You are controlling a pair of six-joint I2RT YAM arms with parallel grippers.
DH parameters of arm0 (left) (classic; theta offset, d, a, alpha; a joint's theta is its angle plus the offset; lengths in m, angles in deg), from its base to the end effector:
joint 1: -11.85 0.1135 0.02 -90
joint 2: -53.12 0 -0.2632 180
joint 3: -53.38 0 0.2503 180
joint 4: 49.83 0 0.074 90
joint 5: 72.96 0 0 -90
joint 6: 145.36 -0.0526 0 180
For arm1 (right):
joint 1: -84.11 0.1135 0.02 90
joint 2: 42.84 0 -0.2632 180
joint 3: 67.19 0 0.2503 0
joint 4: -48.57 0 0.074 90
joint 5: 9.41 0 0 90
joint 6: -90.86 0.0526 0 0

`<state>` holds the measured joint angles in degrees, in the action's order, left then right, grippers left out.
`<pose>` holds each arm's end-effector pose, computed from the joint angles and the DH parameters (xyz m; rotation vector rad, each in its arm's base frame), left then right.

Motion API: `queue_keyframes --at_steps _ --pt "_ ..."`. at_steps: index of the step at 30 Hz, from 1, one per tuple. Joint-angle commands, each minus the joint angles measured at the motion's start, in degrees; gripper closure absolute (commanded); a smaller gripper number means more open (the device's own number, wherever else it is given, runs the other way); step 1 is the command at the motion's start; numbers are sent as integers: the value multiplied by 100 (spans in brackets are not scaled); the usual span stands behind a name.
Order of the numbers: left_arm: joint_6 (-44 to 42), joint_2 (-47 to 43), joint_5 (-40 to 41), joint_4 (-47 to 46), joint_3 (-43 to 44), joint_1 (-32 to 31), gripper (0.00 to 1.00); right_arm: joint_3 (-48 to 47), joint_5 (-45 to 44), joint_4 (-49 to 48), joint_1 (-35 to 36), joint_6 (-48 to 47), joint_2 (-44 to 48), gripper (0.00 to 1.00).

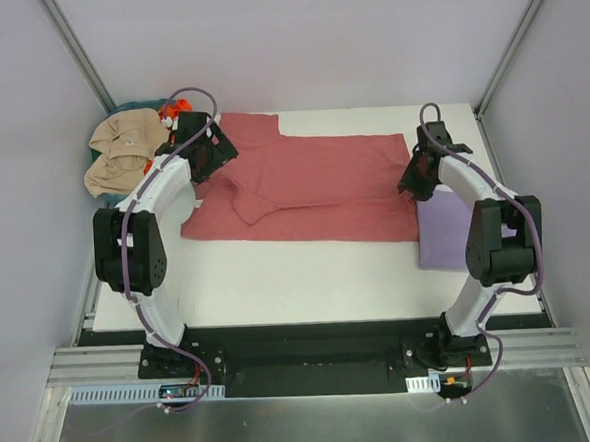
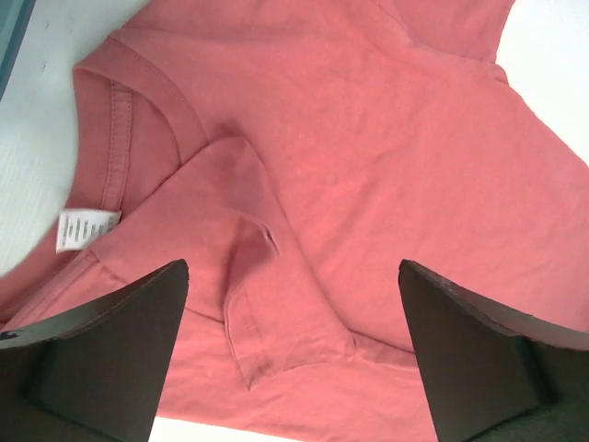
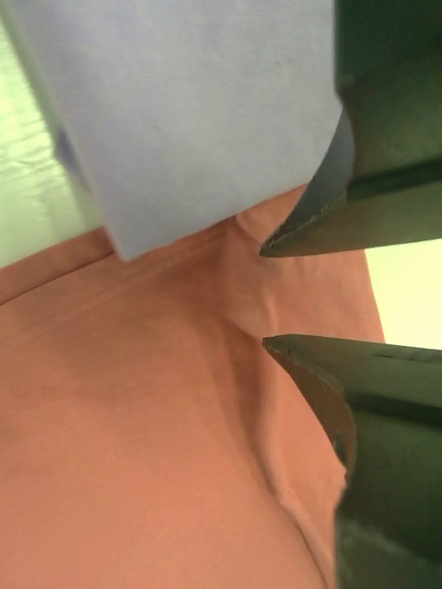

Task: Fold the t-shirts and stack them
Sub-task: Fold the flattened tshirt in 1/3 of the way

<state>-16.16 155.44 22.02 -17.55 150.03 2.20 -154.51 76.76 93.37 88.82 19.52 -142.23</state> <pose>0.4197 -0.0667 0.2682 -0.6214 2.1683 -0.3660 0.3759 0.0274 0.2149 0.3363 2.5393 0.0704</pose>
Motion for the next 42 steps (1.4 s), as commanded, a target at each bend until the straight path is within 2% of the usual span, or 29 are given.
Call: queue_keyframes --at_steps 1,2,7,8,11,14,22,29,32,38,42 --pt "-220 165 -417 145 633 165 1 -775 -292 245 -58 -195 -159 45" --pt "-237 113 -479 154 677 156 1 -820 -363 324 -41 -230 -107 32" --pt "-194 -475 -1015 154 197 139 1 -338 -188 273 205 -503 481 1" --pt "-159 -677 -1103 145 -128 139 1 -163 -127 220 310 -573 587 4" --pt "-97 -1082 -1174 136 -841 139 1 330 198 -8 758 -661 772 4" --pt "-62 -1197 -1034 40 -1448 139 1 516 664 -263 1022 -644 519 4" --pt "-27 -320 -893 -268 -1581 200 1 112 823 -378 1322 -609 -589 4" --pt "-9 -370 -674 -268 -2388 358 1 892 884 -518 1392 -530 -353 4" --pt "-79 -669 -594 -260 -2907 429 1 1402 1104 -641 1410 -512 -81 4" --pt "-97 -1933 -261 -225 -4277 438 1 2194 1122 -677 1752 -398 657 4" --pt "193 -2987 162 381 -4937 464 1 2624 929 -598 2033 -205 1141 4"
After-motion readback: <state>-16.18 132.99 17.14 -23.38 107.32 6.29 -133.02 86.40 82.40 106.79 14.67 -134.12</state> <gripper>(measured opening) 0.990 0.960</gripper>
